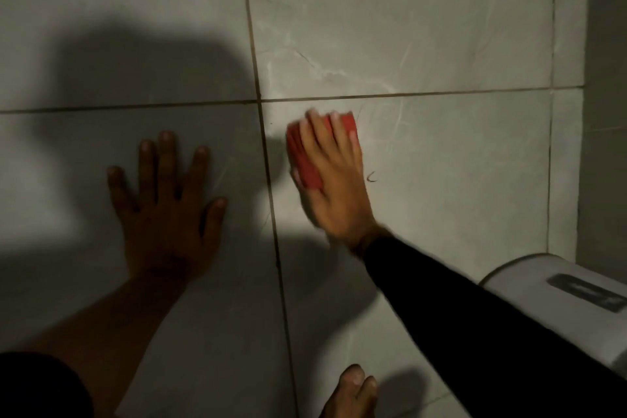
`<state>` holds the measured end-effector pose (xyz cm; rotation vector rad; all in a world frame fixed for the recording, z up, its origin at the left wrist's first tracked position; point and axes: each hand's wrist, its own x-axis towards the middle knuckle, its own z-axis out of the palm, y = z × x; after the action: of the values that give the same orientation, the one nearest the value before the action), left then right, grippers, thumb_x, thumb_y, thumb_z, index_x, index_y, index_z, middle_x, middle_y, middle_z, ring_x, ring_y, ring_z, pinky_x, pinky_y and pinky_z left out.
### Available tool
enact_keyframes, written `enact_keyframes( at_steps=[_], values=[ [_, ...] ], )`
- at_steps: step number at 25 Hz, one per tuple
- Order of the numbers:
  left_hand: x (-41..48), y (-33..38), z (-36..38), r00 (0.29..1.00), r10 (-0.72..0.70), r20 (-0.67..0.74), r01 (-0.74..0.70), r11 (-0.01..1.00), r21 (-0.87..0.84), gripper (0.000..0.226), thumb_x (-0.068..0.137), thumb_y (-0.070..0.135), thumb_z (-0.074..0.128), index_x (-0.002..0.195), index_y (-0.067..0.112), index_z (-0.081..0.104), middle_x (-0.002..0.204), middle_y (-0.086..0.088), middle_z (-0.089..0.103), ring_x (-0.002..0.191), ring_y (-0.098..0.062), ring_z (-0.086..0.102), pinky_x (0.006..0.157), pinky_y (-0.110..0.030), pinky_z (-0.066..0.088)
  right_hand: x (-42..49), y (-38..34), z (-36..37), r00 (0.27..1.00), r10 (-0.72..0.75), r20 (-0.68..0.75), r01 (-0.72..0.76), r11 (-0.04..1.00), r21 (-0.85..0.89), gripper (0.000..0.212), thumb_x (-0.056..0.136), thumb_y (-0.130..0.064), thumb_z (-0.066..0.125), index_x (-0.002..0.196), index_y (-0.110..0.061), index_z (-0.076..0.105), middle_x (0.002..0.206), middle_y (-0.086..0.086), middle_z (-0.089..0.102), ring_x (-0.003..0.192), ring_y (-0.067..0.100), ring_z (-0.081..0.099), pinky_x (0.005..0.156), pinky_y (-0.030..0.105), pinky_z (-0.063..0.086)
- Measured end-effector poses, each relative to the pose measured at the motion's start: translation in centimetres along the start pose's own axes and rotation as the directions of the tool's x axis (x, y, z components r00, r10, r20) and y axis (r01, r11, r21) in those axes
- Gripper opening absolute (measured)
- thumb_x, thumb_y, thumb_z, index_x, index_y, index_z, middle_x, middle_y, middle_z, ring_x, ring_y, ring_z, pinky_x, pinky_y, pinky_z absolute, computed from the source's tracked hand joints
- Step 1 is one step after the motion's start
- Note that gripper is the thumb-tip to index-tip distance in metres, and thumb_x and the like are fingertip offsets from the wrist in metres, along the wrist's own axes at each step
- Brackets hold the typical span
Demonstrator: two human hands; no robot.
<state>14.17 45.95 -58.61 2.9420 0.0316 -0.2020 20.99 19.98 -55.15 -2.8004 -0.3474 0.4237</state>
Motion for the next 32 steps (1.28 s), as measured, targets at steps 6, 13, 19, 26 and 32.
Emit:
enact_keyframes(
  at_steps=[6, 13, 19, 26, 32],
  values=[
    [0.3, 0.1, 0.1, 1.000, 0.011, -0.001, -0.011, 1.000, 0.001, 0.077, 0.103, 0.059, 0.032, 0.174, 0.031, 0.018, 0.184, -0.012, 0.003, 0.170, -0.040, 0.006, 0.130, -0.068, -0.001, 1.2, 0.6, -0.1, 0.926, 0.337, -0.168, -0.328, 0.941, 0.081, 0.072, 0.103, -0.040, 0.043, 0.169, -0.013, 0.031, 0.181, 0.013, 0.023, 0.170, 0.039, 0.013, 0.138, 0.060, 0.006],
    [0.2, 0.3, 0.2, 1.000, 0.004, 0.003, -0.004, 1.000, -0.010, 0.078, 0.102, 0.058, 0.033, 0.175, 0.032, 0.017, 0.184, -0.012, 0.002, 0.170, -0.040, 0.004, 0.129, -0.069, -0.001, -7.4, 4.8, -0.4, 0.919, 0.379, -0.111, -0.380, 0.925, 0.015, 0.061, 0.103, -0.024, 0.051, 0.161, -0.006, 0.046, 0.170, 0.023, 0.040, 0.158, 0.049, 0.035, 0.134, 0.068, 0.014],
    [-0.1, 0.1, 0.2, 1.000, 0.002, 0.005, -0.002, 1.000, -0.021, 0.079, 0.101, 0.056, 0.037, 0.174, 0.031, 0.017, 0.184, -0.013, 0.001, 0.169, -0.041, 0.004, 0.129, -0.070, -0.001, -11.2, 4.4, -0.1, 0.992, 0.112, 0.050, -0.109, 0.992, -0.060, 0.065, 0.109, -0.040, 0.036, 0.166, -0.010, 0.034, 0.177, 0.018, 0.029, 0.168, 0.040, 0.019, 0.133, 0.071, 0.011],
    [0.1, 0.0, 0.2, 1.000, 0.015, 0.007, -0.015, 1.000, -0.010, 0.076, 0.104, 0.055, 0.032, 0.175, 0.031, 0.016, 0.184, -0.014, 0.002, 0.170, -0.040, 0.004, 0.130, -0.071, 0.002, 6.4, 5.6, -3.0, 0.882, 0.353, -0.312, -0.350, 0.934, 0.068, 0.067, 0.104, -0.034, 0.053, 0.163, -0.004, 0.043, 0.173, 0.023, 0.038, 0.161, 0.053, 0.029, 0.134, 0.067, 0.018],
    [0.2, 0.1, 0.2, 1.000, 0.007, 0.008, -0.007, 1.000, -0.010, 0.076, 0.104, 0.054, 0.034, 0.174, 0.033, 0.014, 0.184, -0.014, 0.004, 0.170, -0.040, 0.005, 0.130, -0.071, 0.004, -1.7, -4.9, 3.5, 0.991, -0.067, -0.116, 0.061, 0.997, -0.055, 0.080, 0.097, -0.042, 0.058, 0.169, -0.018, 0.033, 0.179, 0.011, 0.028, 0.169, 0.039, 0.017, 0.135, 0.065, 0.013]
  ],
)
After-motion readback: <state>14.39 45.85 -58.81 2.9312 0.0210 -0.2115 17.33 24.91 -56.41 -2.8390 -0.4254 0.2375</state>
